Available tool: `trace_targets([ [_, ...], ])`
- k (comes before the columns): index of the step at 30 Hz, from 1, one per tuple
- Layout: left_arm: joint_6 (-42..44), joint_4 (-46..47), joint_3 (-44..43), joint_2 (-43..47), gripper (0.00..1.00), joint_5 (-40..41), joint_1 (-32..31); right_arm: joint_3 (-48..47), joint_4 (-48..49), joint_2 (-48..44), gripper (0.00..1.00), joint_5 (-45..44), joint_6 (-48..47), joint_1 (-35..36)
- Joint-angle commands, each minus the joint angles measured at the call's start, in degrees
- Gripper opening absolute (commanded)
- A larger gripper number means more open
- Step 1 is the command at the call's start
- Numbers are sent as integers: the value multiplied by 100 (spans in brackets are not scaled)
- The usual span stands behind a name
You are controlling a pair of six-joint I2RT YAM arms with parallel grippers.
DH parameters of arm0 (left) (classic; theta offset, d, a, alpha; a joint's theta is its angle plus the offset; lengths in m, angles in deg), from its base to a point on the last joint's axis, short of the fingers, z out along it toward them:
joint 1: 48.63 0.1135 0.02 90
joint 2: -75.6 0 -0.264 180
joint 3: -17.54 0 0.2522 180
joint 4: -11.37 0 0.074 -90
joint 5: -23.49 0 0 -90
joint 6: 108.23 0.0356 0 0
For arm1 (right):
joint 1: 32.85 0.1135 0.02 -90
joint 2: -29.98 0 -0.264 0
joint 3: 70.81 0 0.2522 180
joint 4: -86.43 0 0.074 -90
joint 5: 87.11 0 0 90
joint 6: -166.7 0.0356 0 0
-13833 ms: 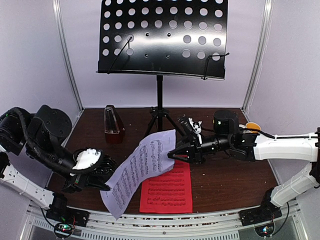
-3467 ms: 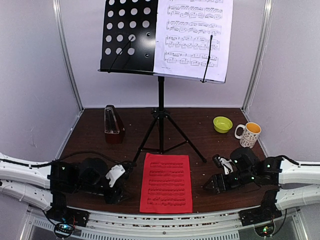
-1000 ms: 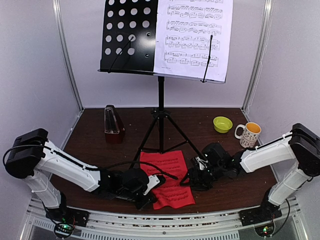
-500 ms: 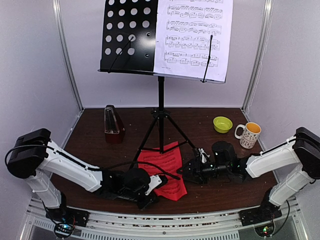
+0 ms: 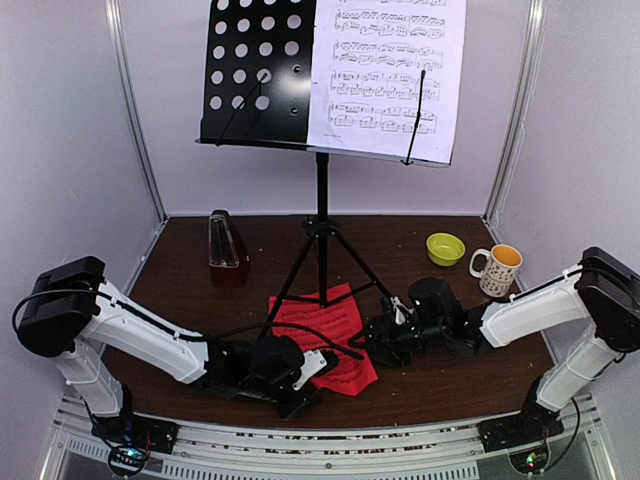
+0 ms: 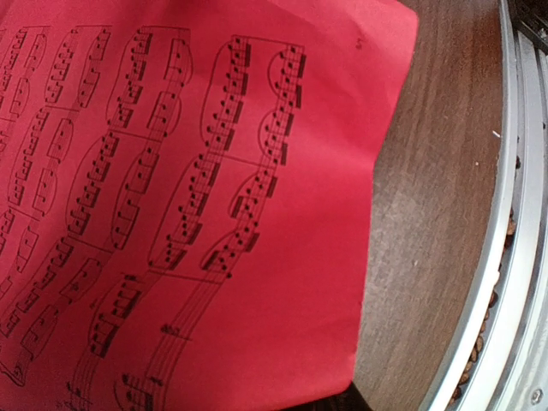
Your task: Set up the instrument practice props
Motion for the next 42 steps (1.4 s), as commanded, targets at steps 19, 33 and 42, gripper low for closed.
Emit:
trace_targets([
  [19, 190, -144, 775, 1837, 52, 109, -18, -274, -2776, -996, 0, -345, -2266, -15],
  [33, -336, -414, 1355, 3247, 70, 911, 44, -330, -5172, -2955, 0, -900, -4195, 145],
  [42, -233, -375, 1240, 3247, 74, 646, 444, -603, -6415, -3151, 0, -1370, -4677, 1339],
])
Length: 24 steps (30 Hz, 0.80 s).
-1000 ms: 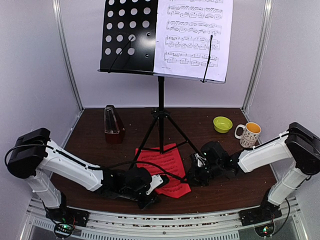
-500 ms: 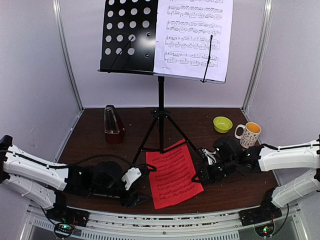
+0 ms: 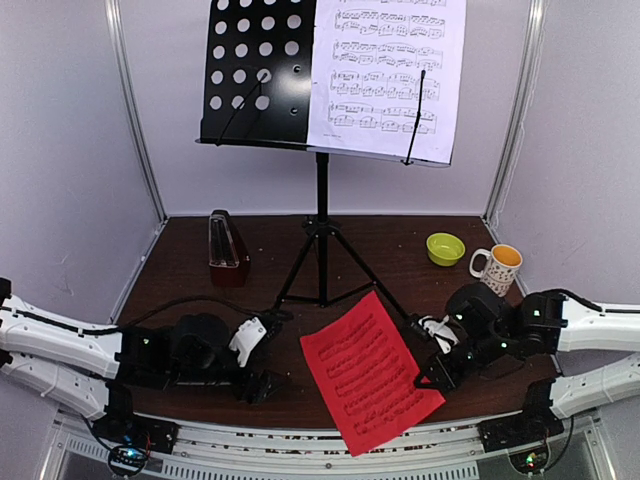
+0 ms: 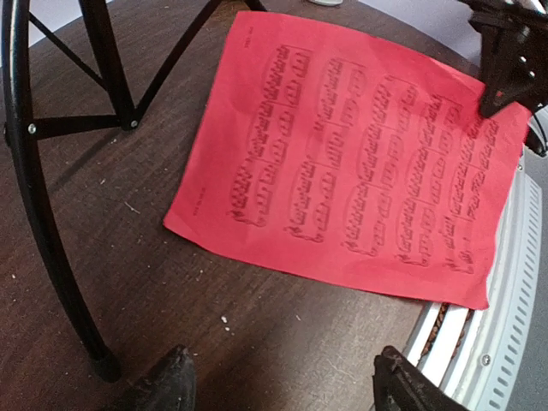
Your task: Set up the instrument practice props
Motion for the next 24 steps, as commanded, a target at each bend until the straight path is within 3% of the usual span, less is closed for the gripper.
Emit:
trace_targets([
  [1, 41, 126, -56, 55, 74, -117, 248, -299, -764, 39, 0, -533, -353, 722],
  [11, 687, 467, 49, 285, 85, -1598, 1178, -1295, -980, 22, 0, -1987, -1082, 1858],
  [24, 1848, -426, -375, 1014, 88, -1889, 1792, -2222, -1237, -16, 0, -2620, -2087, 2611],
])
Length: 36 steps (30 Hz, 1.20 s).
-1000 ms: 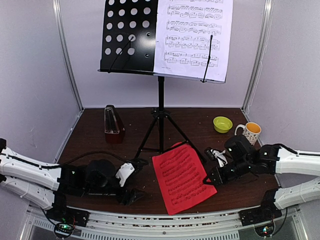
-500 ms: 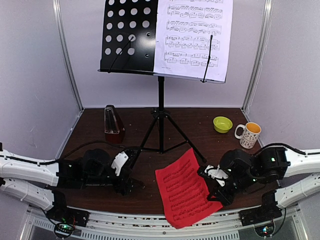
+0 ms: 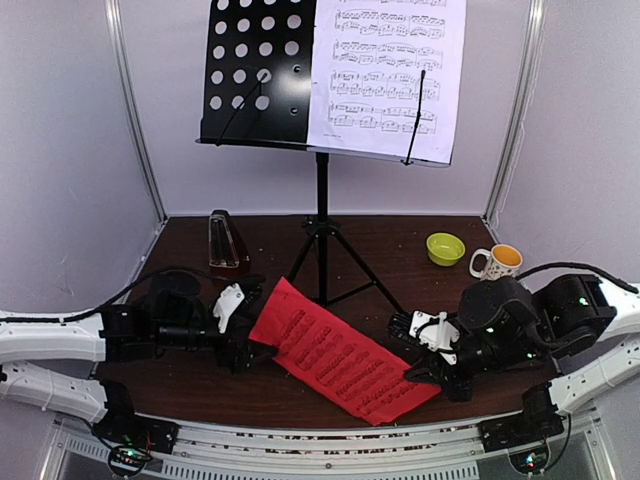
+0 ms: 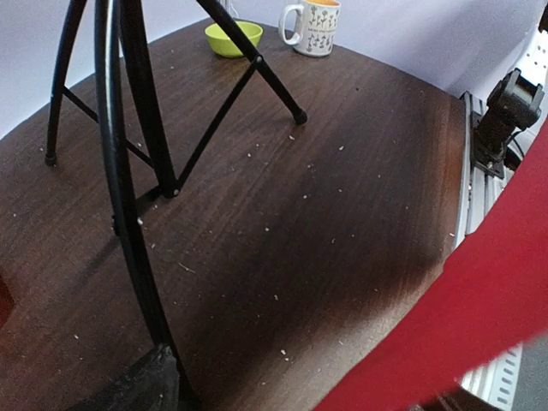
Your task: Set up the instrument practice props
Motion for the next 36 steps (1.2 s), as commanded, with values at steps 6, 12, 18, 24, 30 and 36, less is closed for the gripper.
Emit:
trace_targets([
  [6, 683, -520, -241, 821, 85, -298, 183, -168, 17, -330, 0, -352, -573, 157],
  [12, 642, -441, -509, 721, 48, -1179, 187, -136, 169, -468, 0, -357, -637, 157],
  [18, 575, -576, -972, 690, 7, -1590, 187, -28, 229, -584, 0, -533, -519, 159],
  [24, 1070, -2023, -1944, 363, 0, -1865, 187, -443, 168, -407, 72, -1184, -53, 151],
  [30, 1792, -3470, -3040, -38, 0, -2014, 185, -1353, 89, 260, 81, -1611, -394, 147],
  [36, 1993, -4286, -3961, -468, 0, -2164, 178, -2323, -110, 953, 76, -1839, -1035, 139],
])
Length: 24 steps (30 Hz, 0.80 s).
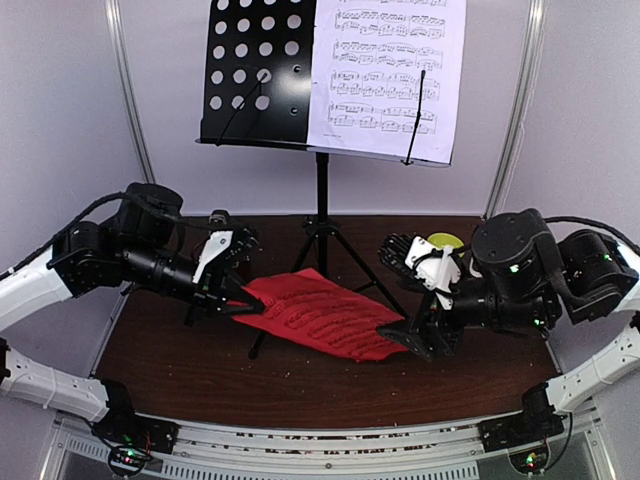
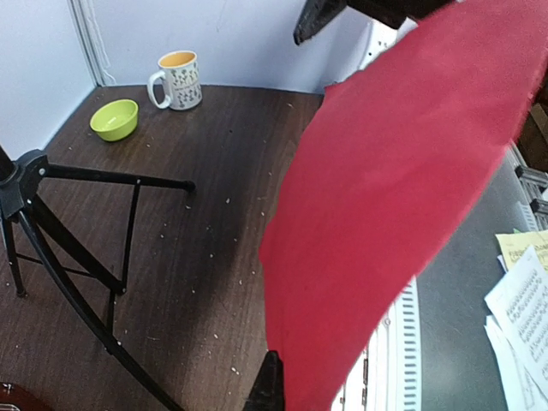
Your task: Set up the instrument practice props
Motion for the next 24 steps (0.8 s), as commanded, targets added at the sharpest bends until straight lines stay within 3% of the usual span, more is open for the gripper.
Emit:
trace_targets([
  [1, 318, -845, -690, -322, 0, -285, 30, -701, -255, 451, 73, -372, -501, 21],
  [12, 163, -1308, -1400, -636, 0, -287, 4, -2149, -872, 1323, 23, -700, -815, 21],
  [15, 91, -1306, -1531, -657, 0, -174, 4, -2498, -1047, 1482, 3, -617, -826, 25],
  [18, -21, -1163, -1619, -569, 1, 47, 2, -2813, -1125, 1525, 0, -487, -772, 21],
  [23, -508, -390, -1632, -31, 47, 1101, 30, -3173, -701, 1241, 0, -417, -541, 26],
  [24, -572, -214, -1651, 74, 51, 1358, 28, -3222, -586, 1175, 0, -385, -534, 14],
])
